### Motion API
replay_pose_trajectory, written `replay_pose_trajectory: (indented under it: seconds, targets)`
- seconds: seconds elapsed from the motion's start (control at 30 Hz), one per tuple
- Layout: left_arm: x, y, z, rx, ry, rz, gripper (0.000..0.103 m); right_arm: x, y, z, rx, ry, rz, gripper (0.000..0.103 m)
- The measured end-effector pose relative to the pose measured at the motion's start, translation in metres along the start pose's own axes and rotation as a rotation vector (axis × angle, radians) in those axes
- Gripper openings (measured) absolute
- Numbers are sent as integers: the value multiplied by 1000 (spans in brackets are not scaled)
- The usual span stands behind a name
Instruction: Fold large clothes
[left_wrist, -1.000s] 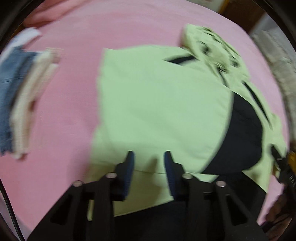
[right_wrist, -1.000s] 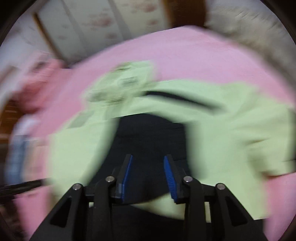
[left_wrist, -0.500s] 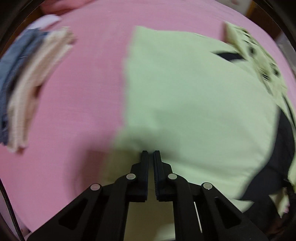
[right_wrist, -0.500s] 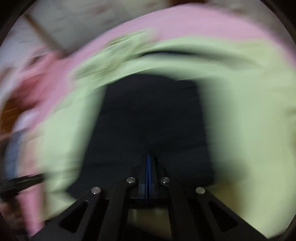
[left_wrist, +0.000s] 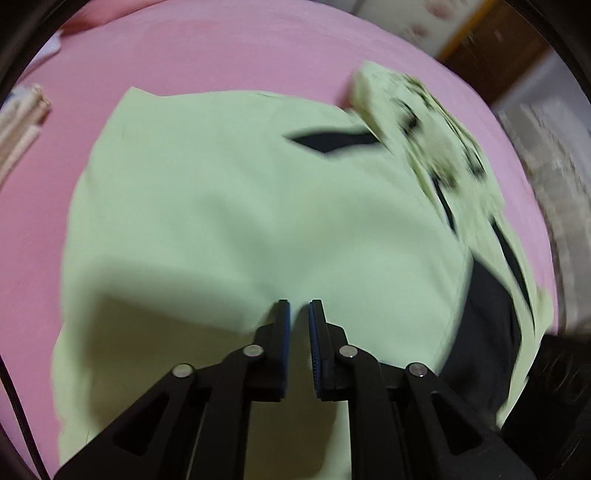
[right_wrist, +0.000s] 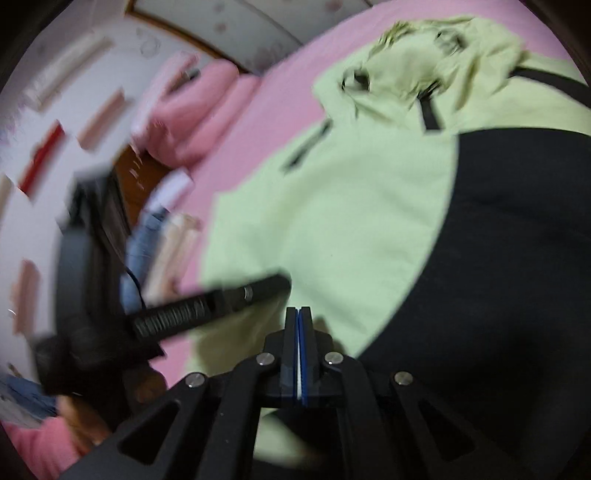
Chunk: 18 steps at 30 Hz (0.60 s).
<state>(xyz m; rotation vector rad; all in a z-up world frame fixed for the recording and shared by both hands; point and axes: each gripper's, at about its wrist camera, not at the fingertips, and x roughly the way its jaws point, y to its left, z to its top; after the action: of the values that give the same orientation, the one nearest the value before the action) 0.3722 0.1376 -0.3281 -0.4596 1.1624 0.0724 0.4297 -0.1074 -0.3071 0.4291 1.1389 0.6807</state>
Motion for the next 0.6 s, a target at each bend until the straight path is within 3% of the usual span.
replay_pose_trajectory:
  seconds: [0.07, 0.13, 0.2, 0.27, 0.33, 0.37, 0.4, 0.43, 0.47, 0.53, 0.57, 0.6]
  targets:
    - [7, 18, 21, -60, -47, -1, 3, 8, -25, 19, 46, -3, 26, 0]
    - [6, 42, 40, -129, -104, 43, 1, -12, -48, 33, 66, -63, 0, 0]
    - [1, 65, 54, -172, -143, 91, 1, -58, -81, 46, 80, -201, -109, 0]
    - [-7, 82, 63, -184, -171, 164, 1, -106, -110, 39, 160, -306, -379, 0]
    - [-14, 93, 71, -173, -175, 300, 1, -152, -143, 33, 286, -406, -432, 0]
    - [-18, 92, 72, -161, -174, 324, 1, -171, -158, 30, 321, -431, -364, 0]
    - [-25, 90, 72, -150, -187, 323, 2, -177, -157, 31, 329, -435, -399, 0]
    - [-38, 82, 70, -133, -231, 280, 3, -184, -147, 33, 314, -448, -494, 6]
    - [-45, 75, 69, -119, -254, 227, 3, -185, -139, 34, 288, -467, -505, 6]
    - [-51, 50, 68, -65, -260, 54, 9, -181, -112, 39, 207, -518, -368, 6]
    - [-44, 34, 69, -46, -221, -32, 11, -165, -97, 48, 167, -495, -246, 6]
    - [-36, 22, 70, -32, -172, -83, 13, -147, -86, 55, 145, -460, -183, 6]
